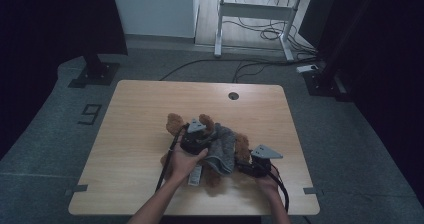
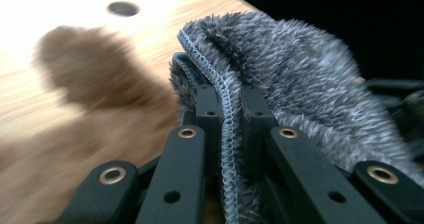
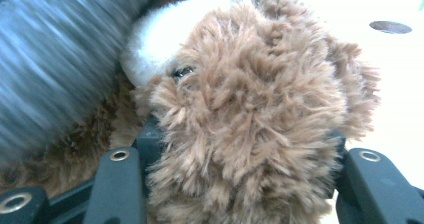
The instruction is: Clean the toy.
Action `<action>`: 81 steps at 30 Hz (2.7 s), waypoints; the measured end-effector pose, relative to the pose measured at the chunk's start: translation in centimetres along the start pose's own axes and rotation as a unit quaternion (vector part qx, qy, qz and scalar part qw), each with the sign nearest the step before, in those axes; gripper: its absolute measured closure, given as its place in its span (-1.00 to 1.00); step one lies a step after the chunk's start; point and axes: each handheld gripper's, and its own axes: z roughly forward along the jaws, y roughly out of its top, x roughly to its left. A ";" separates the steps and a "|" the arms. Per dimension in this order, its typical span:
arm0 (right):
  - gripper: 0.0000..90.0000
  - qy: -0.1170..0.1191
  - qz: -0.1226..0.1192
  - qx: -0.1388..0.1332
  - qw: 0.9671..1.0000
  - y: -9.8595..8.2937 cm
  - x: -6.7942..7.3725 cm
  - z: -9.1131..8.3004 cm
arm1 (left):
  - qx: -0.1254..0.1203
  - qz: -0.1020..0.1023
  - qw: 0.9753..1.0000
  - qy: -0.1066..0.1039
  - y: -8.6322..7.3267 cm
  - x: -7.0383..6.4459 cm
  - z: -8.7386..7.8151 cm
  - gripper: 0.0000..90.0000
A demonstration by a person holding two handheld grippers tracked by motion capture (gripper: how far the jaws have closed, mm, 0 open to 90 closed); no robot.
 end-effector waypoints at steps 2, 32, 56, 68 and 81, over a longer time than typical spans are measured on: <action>-0.04 0.002 0.004 -0.002 1.000 -0.1 -0.1 0.0 | -0.010 -0.022 1.000 -0.005 -0.7 1.6 -1.1 0.81; -0.04 0.004 0.011 -0.004 1.000 -0.2 -0.1 0.0 | 0.030 -0.082 0.992 0.091 -7.6 10.3 -7.1 0.81; -0.05 -0.005 -0.007 -0.004 1.000 -0.2 0.2 -0.1 | -0.011 0.049 0.999 -0.011 4.2 -2.9 -0.5 0.81; -0.05 -0.018 -0.033 0.009 0.999 0.0 0.6 -0.1 | 0.027 0.061 0.997 0.034 1.8 -2.5 2.6 0.81; -0.05 -0.014 -0.022 0.006 1.000 -0.1 0.6 -0.1 | -0.014 0.002 1.000 0.026 -1.7 2.1 -2.4 0.81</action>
